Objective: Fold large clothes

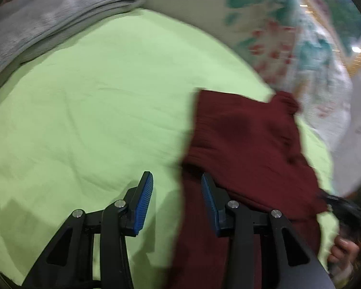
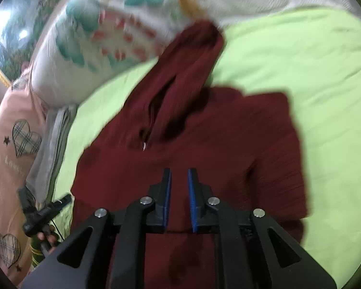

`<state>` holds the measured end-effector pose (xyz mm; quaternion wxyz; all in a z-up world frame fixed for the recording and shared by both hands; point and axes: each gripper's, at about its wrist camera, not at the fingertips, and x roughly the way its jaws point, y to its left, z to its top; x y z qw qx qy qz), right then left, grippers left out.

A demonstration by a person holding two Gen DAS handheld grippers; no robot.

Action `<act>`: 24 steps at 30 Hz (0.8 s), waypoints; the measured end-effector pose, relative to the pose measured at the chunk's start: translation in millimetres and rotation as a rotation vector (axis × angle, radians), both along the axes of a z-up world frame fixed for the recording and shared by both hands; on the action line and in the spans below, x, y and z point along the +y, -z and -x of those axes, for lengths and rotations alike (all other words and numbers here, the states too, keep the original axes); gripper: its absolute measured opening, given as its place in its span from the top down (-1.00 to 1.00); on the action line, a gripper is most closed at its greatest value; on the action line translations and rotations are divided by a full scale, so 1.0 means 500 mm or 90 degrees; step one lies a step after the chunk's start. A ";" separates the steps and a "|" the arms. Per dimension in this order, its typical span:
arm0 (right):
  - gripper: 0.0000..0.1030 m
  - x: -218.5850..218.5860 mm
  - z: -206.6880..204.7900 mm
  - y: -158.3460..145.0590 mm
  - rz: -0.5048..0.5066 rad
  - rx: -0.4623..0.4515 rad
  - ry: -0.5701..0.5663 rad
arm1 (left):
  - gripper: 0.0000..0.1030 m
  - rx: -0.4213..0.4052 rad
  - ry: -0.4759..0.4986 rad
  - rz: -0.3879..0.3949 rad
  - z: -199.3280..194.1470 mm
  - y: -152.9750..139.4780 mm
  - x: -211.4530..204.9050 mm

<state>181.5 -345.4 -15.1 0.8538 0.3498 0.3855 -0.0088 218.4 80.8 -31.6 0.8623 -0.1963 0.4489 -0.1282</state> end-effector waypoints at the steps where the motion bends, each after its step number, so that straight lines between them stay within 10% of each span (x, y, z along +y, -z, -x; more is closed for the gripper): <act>1: 0.47 0.000 -0.013 0.022 0.011 0.043 0.007 | 0.20 -0.011 0.021 0.003 0.006 -0.014 -0.012; 3: 0.50 -0.016 -0.028 0.066 -0.011 0.094 0.033 | 0.15 -0.031 0.063 0.013 0.009 -0.039 -0.044; 9: 0.39 -0.055 -0.032 -0.009 -0.031 0.007 0.041 | -0.09 -0.044 0.127 -0.017 -0.050 -0.071 -0.153; 24: 0.36 -0.245 -0.242 -0.025 -0.070 -0.029 0.086 | -0.26 -0.081 0.222 -0.116 -0.400 -0.115 -0.479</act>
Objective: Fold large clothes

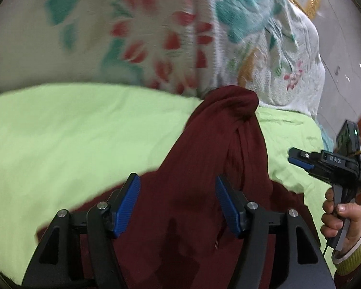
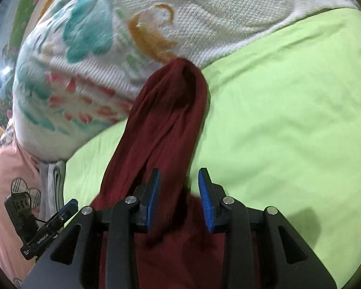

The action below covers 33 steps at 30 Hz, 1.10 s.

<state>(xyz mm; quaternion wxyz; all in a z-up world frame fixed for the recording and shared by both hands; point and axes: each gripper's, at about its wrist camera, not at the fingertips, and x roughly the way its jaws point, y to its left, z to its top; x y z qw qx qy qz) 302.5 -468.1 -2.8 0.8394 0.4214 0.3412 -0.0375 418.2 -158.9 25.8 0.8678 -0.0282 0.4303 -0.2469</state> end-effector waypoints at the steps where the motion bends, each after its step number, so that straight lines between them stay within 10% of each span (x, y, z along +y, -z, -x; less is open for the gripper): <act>1: 0.36 -0.011 -0.019 0.004 0.002 0.001 0.001 | -0.26 -0.008 0.008 -0.014 -0.023 0.001 -0.025; 10: 0.36 -0.064 -0.145 0.054 0.018 0.012 -0.027 | -0.15 -0.027 0.061 -0.082 -0.173 0.060 -0.168; 18: 0.36 -0.067 -0.196 0.075 0.011 0.007 -0.037 | 0.43 -0.052 0.147 -0.118 -0.198 0.100 -0.262; 20: 0.64 -0.063 -0.202 0.077 0.020 0.012 -0.040 | 0.74 -0.043 0.145 -0.141 -0.211 0.119 -0.275; 22: 0.92 -0.061 -0.199 0.074 0.024 0.013 -0.035 | 0.89 -0.033 0.141 -0.122 -0.221 0.125 -0.265; 33: 0.93 -0.006 -0.124 -0.057 0.137 -0.044 -0.061 | 0.97 -0.069 0.117 -0.025 -0.136 0.023 -0.109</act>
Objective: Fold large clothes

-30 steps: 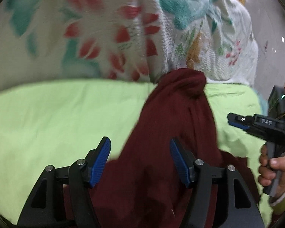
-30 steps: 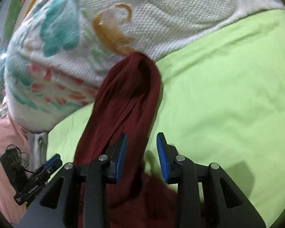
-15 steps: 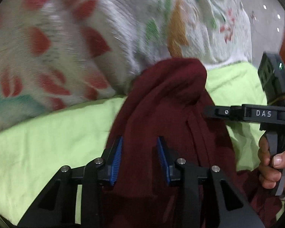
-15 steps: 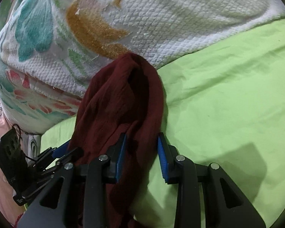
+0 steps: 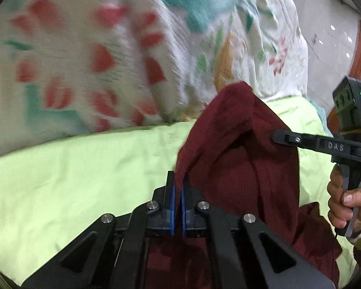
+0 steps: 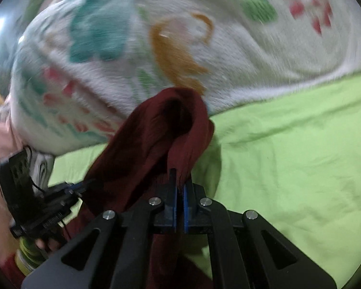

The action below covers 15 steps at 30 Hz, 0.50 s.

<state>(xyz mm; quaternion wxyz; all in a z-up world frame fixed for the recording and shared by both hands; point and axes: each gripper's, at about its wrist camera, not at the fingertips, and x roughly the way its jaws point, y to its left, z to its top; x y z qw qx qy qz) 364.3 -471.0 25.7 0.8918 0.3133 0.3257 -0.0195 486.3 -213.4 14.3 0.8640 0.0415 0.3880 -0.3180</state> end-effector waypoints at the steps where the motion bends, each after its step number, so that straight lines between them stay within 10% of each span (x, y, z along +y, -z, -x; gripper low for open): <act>1: 0.93 0.010 0.012 -0.014 0.016 -0.005 -0.008 | 0.97 0.002 -0.008 0.009 0.012 -0.009 0.023; 15: 0.93 0.223 0.219 -0.083 0.141 -0.083 -0.129 | 0.96 0.028 -0.083 0.089 0.279 -0.024 0.294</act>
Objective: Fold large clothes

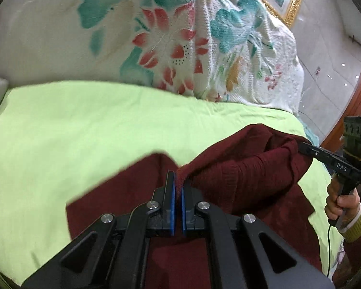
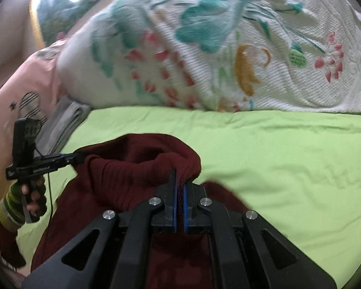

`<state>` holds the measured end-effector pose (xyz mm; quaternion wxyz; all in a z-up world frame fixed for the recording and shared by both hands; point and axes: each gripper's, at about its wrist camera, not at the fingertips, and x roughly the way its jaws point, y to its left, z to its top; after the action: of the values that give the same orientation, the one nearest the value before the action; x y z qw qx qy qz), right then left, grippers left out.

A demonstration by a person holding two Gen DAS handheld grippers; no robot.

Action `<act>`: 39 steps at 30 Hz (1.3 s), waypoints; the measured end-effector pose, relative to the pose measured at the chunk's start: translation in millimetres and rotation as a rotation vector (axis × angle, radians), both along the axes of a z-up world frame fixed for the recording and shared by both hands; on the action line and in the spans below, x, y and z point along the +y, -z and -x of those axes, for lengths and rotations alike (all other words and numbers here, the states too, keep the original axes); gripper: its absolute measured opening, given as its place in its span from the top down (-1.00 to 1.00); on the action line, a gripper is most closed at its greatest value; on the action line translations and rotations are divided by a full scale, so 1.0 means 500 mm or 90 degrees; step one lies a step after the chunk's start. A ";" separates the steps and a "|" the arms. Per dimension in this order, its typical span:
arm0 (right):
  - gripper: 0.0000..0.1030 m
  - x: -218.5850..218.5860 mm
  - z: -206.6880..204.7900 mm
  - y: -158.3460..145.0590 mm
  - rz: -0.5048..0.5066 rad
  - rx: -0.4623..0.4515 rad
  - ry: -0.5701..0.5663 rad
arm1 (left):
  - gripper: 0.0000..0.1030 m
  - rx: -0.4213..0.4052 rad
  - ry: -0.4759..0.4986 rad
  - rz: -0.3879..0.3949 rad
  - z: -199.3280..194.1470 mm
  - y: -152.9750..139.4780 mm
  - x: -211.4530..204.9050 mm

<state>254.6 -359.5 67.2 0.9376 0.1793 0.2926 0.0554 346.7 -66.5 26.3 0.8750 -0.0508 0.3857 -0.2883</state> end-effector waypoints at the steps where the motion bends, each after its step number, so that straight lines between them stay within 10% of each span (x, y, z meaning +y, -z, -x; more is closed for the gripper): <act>1: 0.93 0.022 0.018 0.007 0.009 0.004 -0.015 | 0.96 0.000 0.003 0.000 0.023 0.006 0.008; 12: 0.90 0.121 0.111 0.136 -0.011 0.149 -0.097 | 0.93 0.071 0.055 -0.040 0.182 0.107 0.069; 19: 0.08 0.062 0.158 0.089 -0.105 0.079 -0.047 | 0.93 0.054 0.080 -0.002 0.217 0.045 0.092; 26: 0.01 0.039 0.097 0.057 -0.177 0.051 -0.033 | 0.77 0.191 0.107 0.164 0.188 0.033 0.043; 31: -0.13 0.079 0.063 0.064 -0.086 0.083 -0.080 | 0.73 0.302 0.080 0.282 0.164 0.086 0.045; 33: -0.11 0.094 0.047 0.079 -0.057 0.101 -0.088 | 0.69 0.310 0.056 0.300 0.152 0.096 0.047; 35: 0.96 0.105 0.040 0.090 -0.045 0.114 -0.098 | 0.60 0.323 0.047 0.317 0.140 0.104 0.046; 39: 0.93 0.133 0.078 0.065 -0.050 0.065 -0.149 | 0.59 0.352 0.023 0.344 0.117 0.121 0.048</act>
<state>215.4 -292.8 34.5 0.9010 0.1828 0.3563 0.1666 288.4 -42.4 -34.1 0.6879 -0.3485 0.5181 -0.3699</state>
